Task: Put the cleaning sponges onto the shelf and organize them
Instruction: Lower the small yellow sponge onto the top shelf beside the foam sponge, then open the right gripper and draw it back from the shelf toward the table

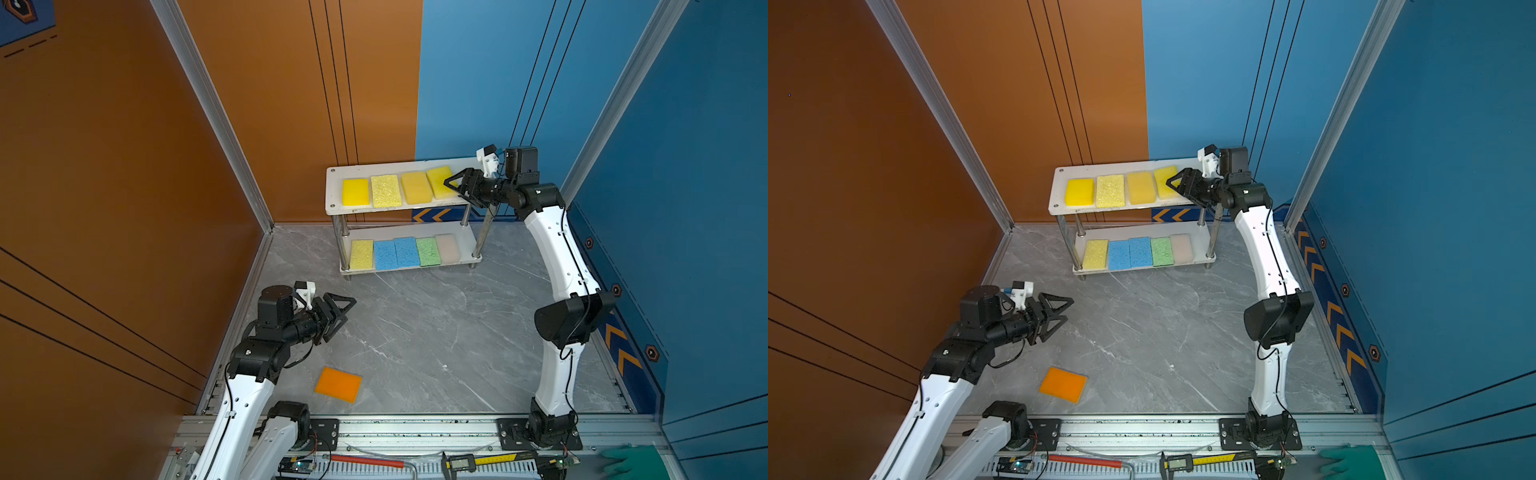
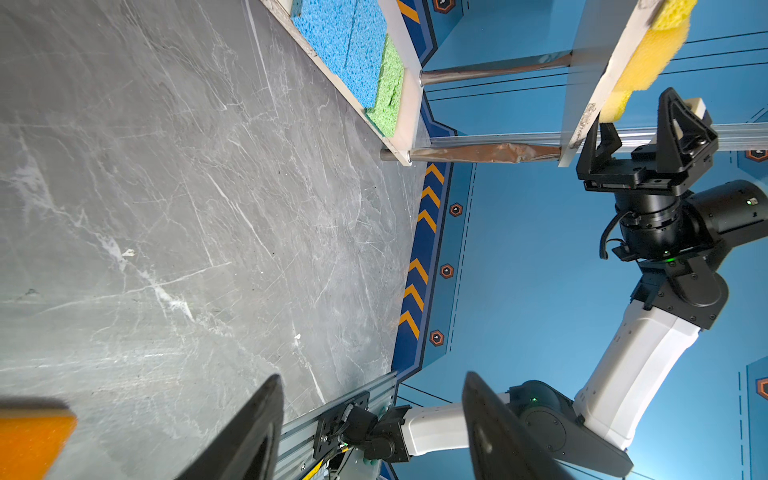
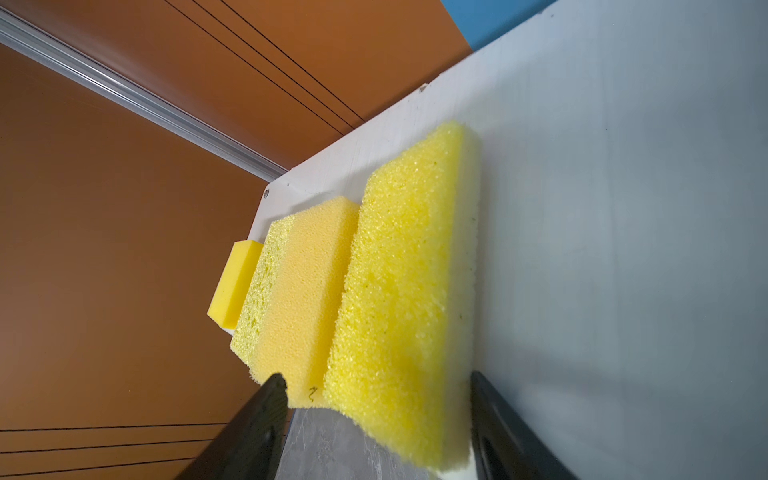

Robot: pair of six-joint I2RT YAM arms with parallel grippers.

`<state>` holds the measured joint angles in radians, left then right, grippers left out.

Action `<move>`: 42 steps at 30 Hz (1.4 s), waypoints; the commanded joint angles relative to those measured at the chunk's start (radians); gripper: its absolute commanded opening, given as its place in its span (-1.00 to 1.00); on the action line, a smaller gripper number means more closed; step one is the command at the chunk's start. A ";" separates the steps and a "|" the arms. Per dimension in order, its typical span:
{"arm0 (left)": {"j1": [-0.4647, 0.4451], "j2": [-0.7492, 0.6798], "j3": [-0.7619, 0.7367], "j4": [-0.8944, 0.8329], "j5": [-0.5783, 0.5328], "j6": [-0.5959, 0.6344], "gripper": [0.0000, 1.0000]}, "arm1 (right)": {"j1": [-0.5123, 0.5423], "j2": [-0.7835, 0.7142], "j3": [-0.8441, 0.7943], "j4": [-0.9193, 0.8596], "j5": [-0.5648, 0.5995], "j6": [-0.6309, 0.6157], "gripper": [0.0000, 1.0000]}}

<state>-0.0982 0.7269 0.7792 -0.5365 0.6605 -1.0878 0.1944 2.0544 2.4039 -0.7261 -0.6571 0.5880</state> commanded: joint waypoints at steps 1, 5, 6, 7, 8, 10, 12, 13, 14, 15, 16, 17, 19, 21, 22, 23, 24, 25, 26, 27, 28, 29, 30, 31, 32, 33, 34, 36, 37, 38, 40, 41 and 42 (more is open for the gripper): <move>0.016 0.003 -0.009 -0.009 0.034 0.026 0.37 | 0.009 0.013 0.023 -0.039 0.036 -0.039 0.40; 0.029 0.004 -0.008 -0.008 0.047 0.029 0.37 | 0.027 0.006 0.024 -0.089 0.101 -0.114 0.42; 0.034 0.003 -0.009 -0.009 0.051 0.028 0.37 | 0.033 0.004 0.024 -0.104 0.119 -0.133 0.44; 0.038 0.002 -0.010 -0.009 0.055 0.029 0.37 | 0.038 0.003 0.024 -0.116 0.135 -0.150 0.50; 0.042 0.002 -0.011 -0.009 0.059 0.029 0.37 | 0.043 0.002 0.023 -0.125 0.149 -0.165 0.51; 0.053 0.000 -0.011 -0.009 0.069 0.029 0.37 | 0.055 0.001 0.025 -0.143 0.185 -0.202 0.52; 0.062 -0.001 -0.013 -0.009 0.074 0.029 0.37 | 0.067 0.000 0.025 -0.163 0.222 -0.237 0.53; 0.067 0.000 -0.015 -0.008 0.077 0.029 0.37 | 0.071 0.000 0.025 -0.172 0.240 -0.253 0.54; 0.070 0.000 -0.015 -0.008 0.080 0.027 0.37 | 0.074 -0.001 0.025 -0.180 0.251 -0.263 0.55; 0.074 0.002 -0.014 -0.008 0.083 0.029 0.37 | 0.078 0.001 0.025 -0.187 0.263 -0.279 0.55; 0.077 0.003 -0.014 -0.008 0.085 0.028 0.37 | 0.081 0.001 0.024 -0.194 0.278 -0.291 0.64; 0.081 0.004 -0.015 -0.009 0.087 0.029 0.37 | 0.084 0.001 0.023 -0.200 0.290 -0.302 0.65; 0.084 0.008 -0.015 -0.008 0.086 0.030 0.37 | 0.090 0.000 0.024 -0.210 0.316 -0.326 0.67; 0.085 0.012 -0.012 -0.008 0.087 0.031 0.37 | 0.092 0.001 0.023 -0.213 0.329 -0.336 0.90; 0.086 0.016 -0.012 -0.008 0.087 0.032 0.37 | 0.094 0.002 0.023 -0.216 0.333 -0.342 1.00; 0.086 0.018 -0.011 -0.008 0.087 0.033 0.37 | 0.094 0.003 0.024 -0.217 0.333 -0.343 1.00; 0.087 0.022 -0.008 -0.008 0.085 0.034 0.37 | 0.095 0.004 0.022 -0.217 0.332 -0.347 1.00; 0.087 0.024 -0.006 -0.008 0.085 0.035 0.37 | 0.094 0.004 0.022 -0.217 0.332 -0.349 1.00; 0.087 0.026 -0.006 -0.008 0.085 0.035 0.37 | 0.095 0.005 0.022 -0.219 0.332 -0.351 1.00; 0.087 0.027 -0.006 -0.008 0.085 0.037 0.37 | 0.094 0.004 0.021 -0.219 0.333 -0.351 1.00; 0.087 0.029 -0.005 -0.008 0.084 0.037 0.37 | 0.094 0.003 0.022 -0.218 0.333 -0.352 1.00; 0.087 0.029 -0.005 -0.009 0.083 0.037 0.37 | 0.094 0.001 0.023 -0.218 0.332 -0.354 1.00; 0.087 0.030 -0.004 -0.008 0.082 0.036 0.37 | 0.094 0.000 0.028 -0.218 0.330 -0.354 1.00; 0.087 0.031 -0.004 -0.008 0.082 0.036 0.37 | 0.095 -0.003 0.034 -0.218 0.330 -0.354 1.00; 0.087 0.029 -0.003 -0.008 0.082 0.036 0.37 | 0.095 -0.007 0.041 -0.216 0.332 -0.354 1.00; 0.087 0.029 -0.003 -0.008 0.082 0.036 0.37 | 0.096 -0.012 0.049 -0.217 0.330 -0.354 1.00; 0.087 0.029 -0.003 -0.008 0.082 0.038 0.37 | 0.096 -0.018 0.058 -0.213 0.328 -0.354 1.00; 0.089 0.029 0.000 -0.008 0.082 0.037 0.37 | 0.096 -0.039 0.074 -0.199 0.316 -0.349 1.00; 0.088 0.029 0.000 -0.008 0.081 0.038 0.37 | 0.096 -0.052 0.076 -0.190 0.309 -0.344 1.00; 0.089 0.029 0.001 -0.008 0.081 0.038 0.37 | 0.096 -0.071 0.076 -0.172 0.295 -0.339 1.00; 0.089 0.030 0.008 -0.008 0.079 0.042 0.37 | 0.097 -0.114 0.070 -0.137 0.269 -0.320 1.00; 0.089 0.031 0.011 -0.008 0.079 0.042 0.37 | 0.099 -0.134 0.065 -0.120 0.257 -0.308 1.00; 0.088 0.034 0.016 -0.008 0.077 0.046 0.37 | 0.100 -0.158 0.059 -0.103 0.248 -0.299 1.00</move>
<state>-0.0185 0.7570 0.7788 -0.5365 0.7269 -1.0721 0.2920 2.0079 2.4596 -0.8486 -0.3706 0.2535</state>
